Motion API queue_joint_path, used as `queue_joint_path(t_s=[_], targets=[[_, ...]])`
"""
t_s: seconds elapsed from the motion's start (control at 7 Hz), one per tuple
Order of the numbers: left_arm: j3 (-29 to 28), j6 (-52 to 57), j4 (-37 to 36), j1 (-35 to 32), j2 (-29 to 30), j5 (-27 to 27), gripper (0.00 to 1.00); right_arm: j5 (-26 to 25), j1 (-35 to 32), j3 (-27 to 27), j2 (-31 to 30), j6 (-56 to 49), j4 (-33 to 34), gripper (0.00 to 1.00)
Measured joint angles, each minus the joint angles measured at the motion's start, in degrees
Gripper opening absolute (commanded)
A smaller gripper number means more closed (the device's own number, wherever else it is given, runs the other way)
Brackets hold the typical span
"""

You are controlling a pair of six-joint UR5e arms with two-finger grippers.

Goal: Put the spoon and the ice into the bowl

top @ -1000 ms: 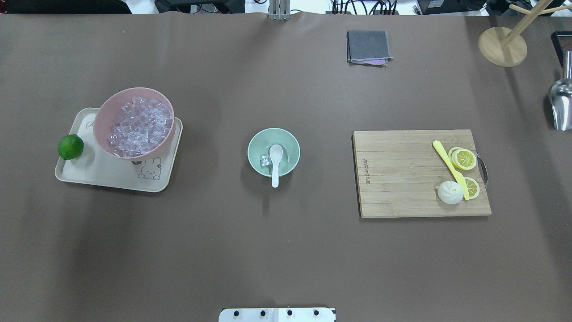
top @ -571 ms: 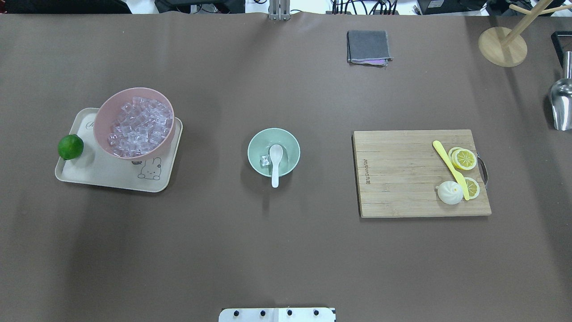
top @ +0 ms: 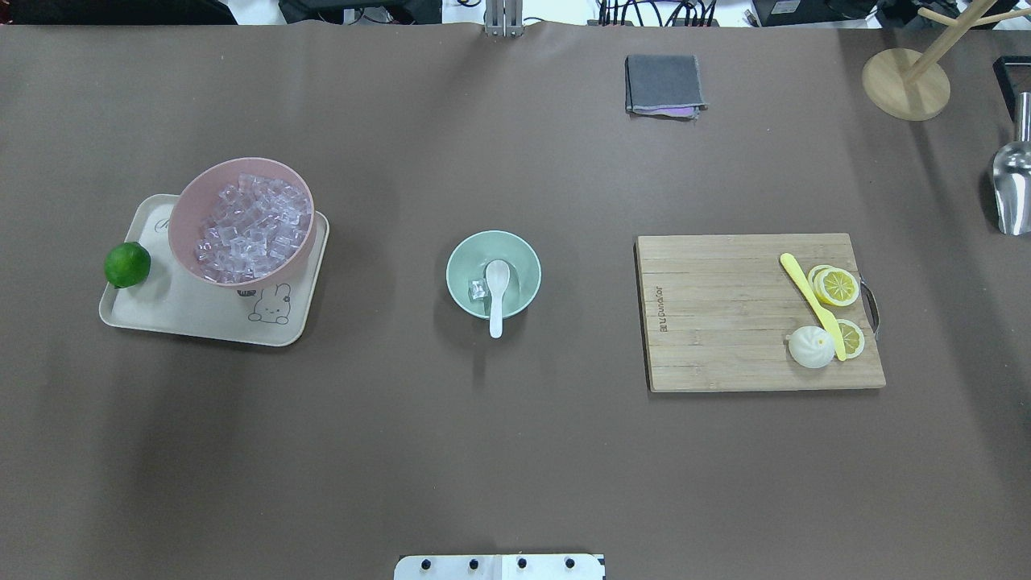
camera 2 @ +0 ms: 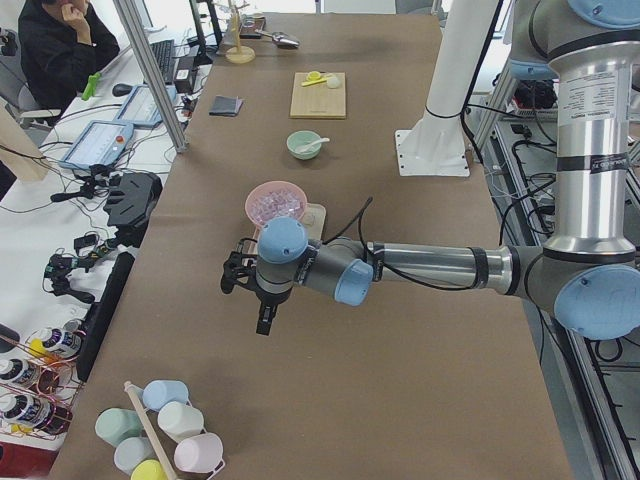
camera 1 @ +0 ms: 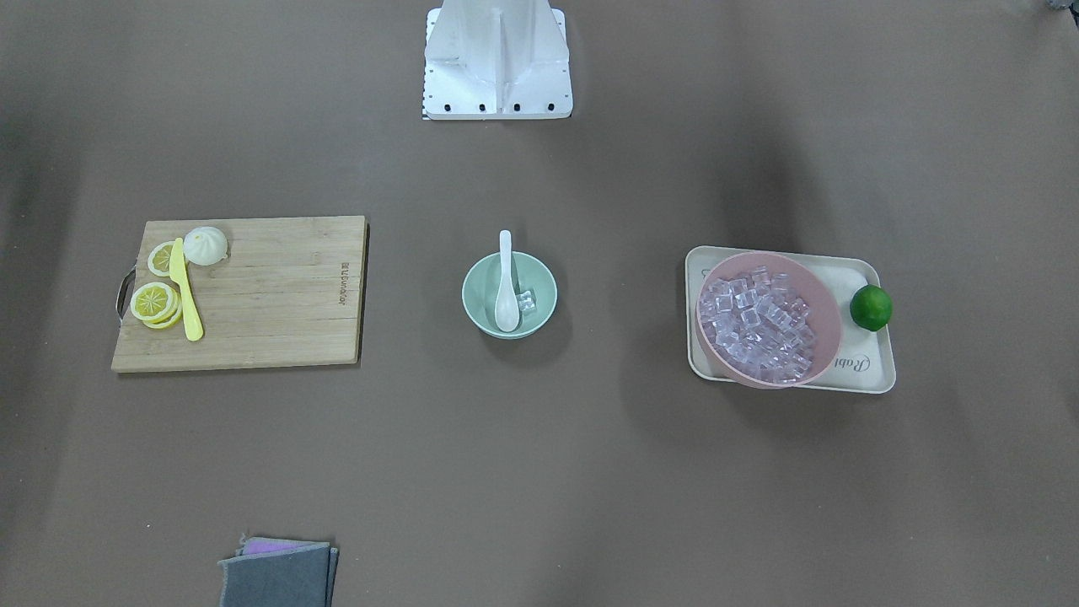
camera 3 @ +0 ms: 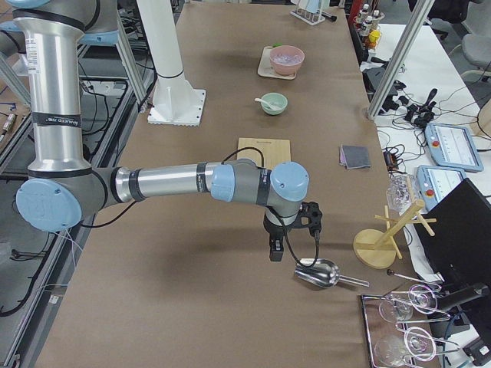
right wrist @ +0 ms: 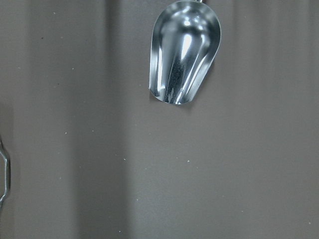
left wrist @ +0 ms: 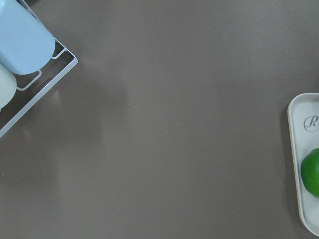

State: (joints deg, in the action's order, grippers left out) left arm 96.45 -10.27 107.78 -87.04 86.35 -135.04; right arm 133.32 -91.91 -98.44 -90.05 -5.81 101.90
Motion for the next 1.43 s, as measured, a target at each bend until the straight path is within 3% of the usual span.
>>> queue_joint_path(t_s=[0.43,1.43], targets=[[1.0,0.3,-2.4,0.2,0.8,2.9,0.98,0.2,0.1,0.0,0.0,0.1,0.0,1.0],[1.6,0.2,-3.6,0.2,1.1,3.2,0.98,0.7,0.2,0.0,-0.6,0.2,0.0,1.0]])
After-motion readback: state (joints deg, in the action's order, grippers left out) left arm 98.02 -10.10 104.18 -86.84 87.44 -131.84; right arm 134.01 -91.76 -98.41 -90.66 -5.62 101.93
